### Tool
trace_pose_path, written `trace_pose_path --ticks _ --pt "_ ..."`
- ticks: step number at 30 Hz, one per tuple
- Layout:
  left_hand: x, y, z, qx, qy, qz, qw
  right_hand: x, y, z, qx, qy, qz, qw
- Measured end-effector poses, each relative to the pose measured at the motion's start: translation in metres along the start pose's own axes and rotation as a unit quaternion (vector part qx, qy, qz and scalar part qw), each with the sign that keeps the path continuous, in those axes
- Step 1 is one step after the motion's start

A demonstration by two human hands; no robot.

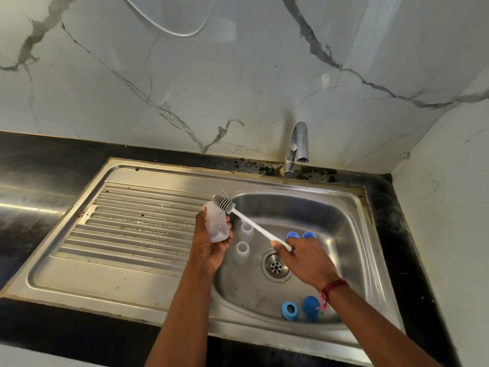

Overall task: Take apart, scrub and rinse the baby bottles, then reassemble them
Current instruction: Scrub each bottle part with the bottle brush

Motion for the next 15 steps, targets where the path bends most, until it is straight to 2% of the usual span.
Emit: trace_pose_path --ticks 8,12,15 --pt "0.007 -0.014 -0.003 0.037 0.075 -0.029 0.996 0.003 -0.005 -0.028 -0.030 0.030 -0.016 0.999" --pt "0.003 -0.010 0.001 0.019 0.063 -0.053 0.996 0.008 -0.016 -0.035 -0.027 0.023 -0.039 0.999" --pt "0.008 -0.003 0.003 0.002 0.039 -0.021 0.999 0.007 -0.017 -0.028 0.000 0.004 0.001 1.000"
Point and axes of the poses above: each hand's wrist, its own z-axis towards the middle knuckle, its own x-axis out of the palm, y = z × x, the point moved 7 cm from there along z, towards the middle knuckle, and after that the axes turned 13 degrees about -x, right-handed, at the moved point
